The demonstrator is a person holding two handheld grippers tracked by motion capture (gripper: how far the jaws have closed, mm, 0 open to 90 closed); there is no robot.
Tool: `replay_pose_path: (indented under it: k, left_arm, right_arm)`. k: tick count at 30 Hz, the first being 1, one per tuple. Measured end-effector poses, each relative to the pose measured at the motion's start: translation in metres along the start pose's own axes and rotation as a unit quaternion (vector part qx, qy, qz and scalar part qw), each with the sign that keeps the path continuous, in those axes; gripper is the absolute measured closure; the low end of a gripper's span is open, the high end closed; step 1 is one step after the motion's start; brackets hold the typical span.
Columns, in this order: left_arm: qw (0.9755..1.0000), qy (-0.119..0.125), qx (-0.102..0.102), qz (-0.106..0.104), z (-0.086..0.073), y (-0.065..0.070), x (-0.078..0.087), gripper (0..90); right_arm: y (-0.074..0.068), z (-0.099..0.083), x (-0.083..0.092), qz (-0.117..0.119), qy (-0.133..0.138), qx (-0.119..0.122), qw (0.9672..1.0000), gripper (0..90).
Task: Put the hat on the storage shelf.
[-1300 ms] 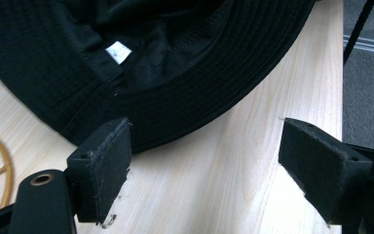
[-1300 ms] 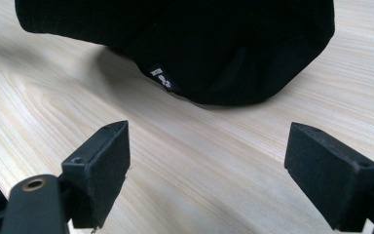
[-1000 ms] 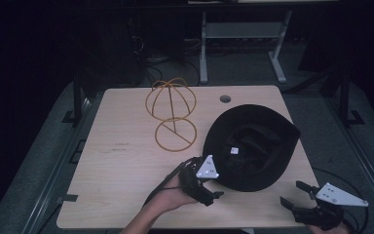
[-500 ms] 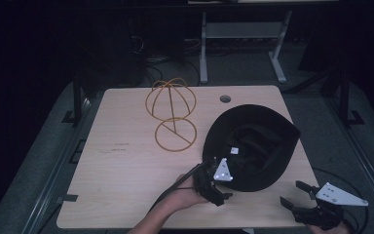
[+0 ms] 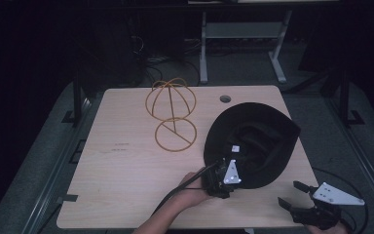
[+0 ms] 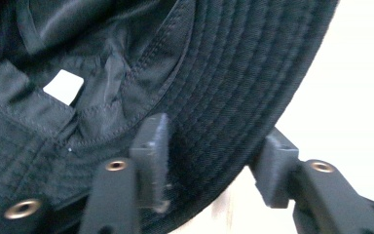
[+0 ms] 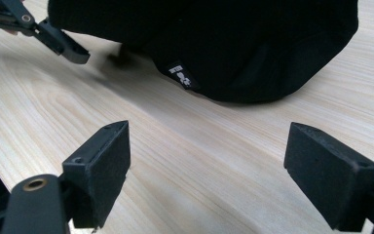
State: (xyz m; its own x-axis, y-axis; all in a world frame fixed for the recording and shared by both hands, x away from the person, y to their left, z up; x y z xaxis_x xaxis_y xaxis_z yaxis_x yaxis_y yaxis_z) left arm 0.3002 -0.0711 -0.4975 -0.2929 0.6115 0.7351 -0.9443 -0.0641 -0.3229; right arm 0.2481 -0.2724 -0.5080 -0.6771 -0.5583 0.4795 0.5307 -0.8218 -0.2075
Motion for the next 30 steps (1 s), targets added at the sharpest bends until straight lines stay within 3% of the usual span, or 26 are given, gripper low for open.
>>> replay_pose_path:
  k: [4,10,15,18,19,20,21,22,23,25,26,27,29,30]
  left_arm:
    - [0.9999,0.012,-0.008,0.006,0.005,-0.001,0.003,66.8]
    - [0.9988,0.048,0.011,0.007,0.012,-0.005,0.013,81.2]
    - [0.9964,0.078,0.033,-0.004,0.020,-0.009,0.026,85.2]
    - [0.9916,0.112,0.063,-0.011,0.027,-0.013,0.037,85.5]
    - [0.9874,0.132,0.084,-0.020,0.030,-0.015,0.043,85.6]
    - [0.9852,0.141,0.094,-0.024,0.031,-0.017,0.047,85.7]
    - [0.9852,0.141,0.094,-0.024,0.031,-0.017,0.047,85.7]
    - [0.9816,0.155,0.107,-0.030,0.033,-0.021,0.054,85.7]
    - [0.9816,0.155,0.107,-0.030,0.033,-0.021,0.054,85.7]
    - [0.9788,0.166,0.115,-0.032,0.035,-0.024,0.061,85.7]
    - [0.9727,0.185,0.133,-0.044,0.037,-0.027,0.068,85.7]
    - [0.9707,0.189,0.140,-0.047,0.038,-0.029,0.071,85.7]
    - [0.9699,0.191,0.143,-0.047,0.038,-0.030,0.074,85.7]
    - [0.9674,0.198,0.150,-0.048,0.039,-0.033,0.079,85.7]
  right_arm:
    - [0.001,0.000,-0.001,0.000,-0.001,-0.002,1.0000,16.6]
    - [0.001,-0.001,-0.002,0.002,-0.002,0.001,1.0000,16.6]
    - [0.003,0.000,-0.001,0.000,0.004,-0.007,1.0000,16.4]
    - [0.003,0.001,-0.001,-0.001,0.005,-0.003,1.0000,16.1]
    - [0.003,0.003,-0.001,-0.004,0.009,0.003,1.0000,16.0]
    - [0.002,0.004,-0.001,-0.004,0.011,0.003,0.9999,16.0]
    - [0.002,0.004,-0.001,-0.004,0.011,0.003,0.9999,16.0]
    - [0.001,0.006,-0.001,-0.003,0.017,0.004,0.9998,15.9]
    - [0.000,0.007,-0.001,-0.002,0.019,0.004,0.9998,15.9]
    - [-0.001,0.008,-0.002,0.003,0.021,0.003,0.9998,15.9]
    - [-0.002,0.009,-0.003,0.005,0.021,0.002,0.9998,16.0]
    - [-0.003,0.009,-0.003,0.006,0.022,0.002,0.9997,16.0]
    - [-0.004,0.012,-0.003,0.008,0.024,0.003,0.9997,15.9]
    - [-0.005,0.013,-0.004,0.009,0.027,0.004,0.9996,15.8]
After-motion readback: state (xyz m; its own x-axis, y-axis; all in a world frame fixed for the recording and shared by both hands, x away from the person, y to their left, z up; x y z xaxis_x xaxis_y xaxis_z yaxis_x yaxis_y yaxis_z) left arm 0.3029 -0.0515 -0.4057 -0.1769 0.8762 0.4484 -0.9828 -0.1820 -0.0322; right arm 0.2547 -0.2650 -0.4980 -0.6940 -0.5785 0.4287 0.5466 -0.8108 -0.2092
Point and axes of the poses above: each handheld gripper's, and its own axes: x roughly backward along the jaws, z roughly out of its top, y roughly to its right, the point moved 9 cm from there along -x, roughly forward along the jaws, and after that the axes turned 9 degrees about -x, right-handed, at the moved point
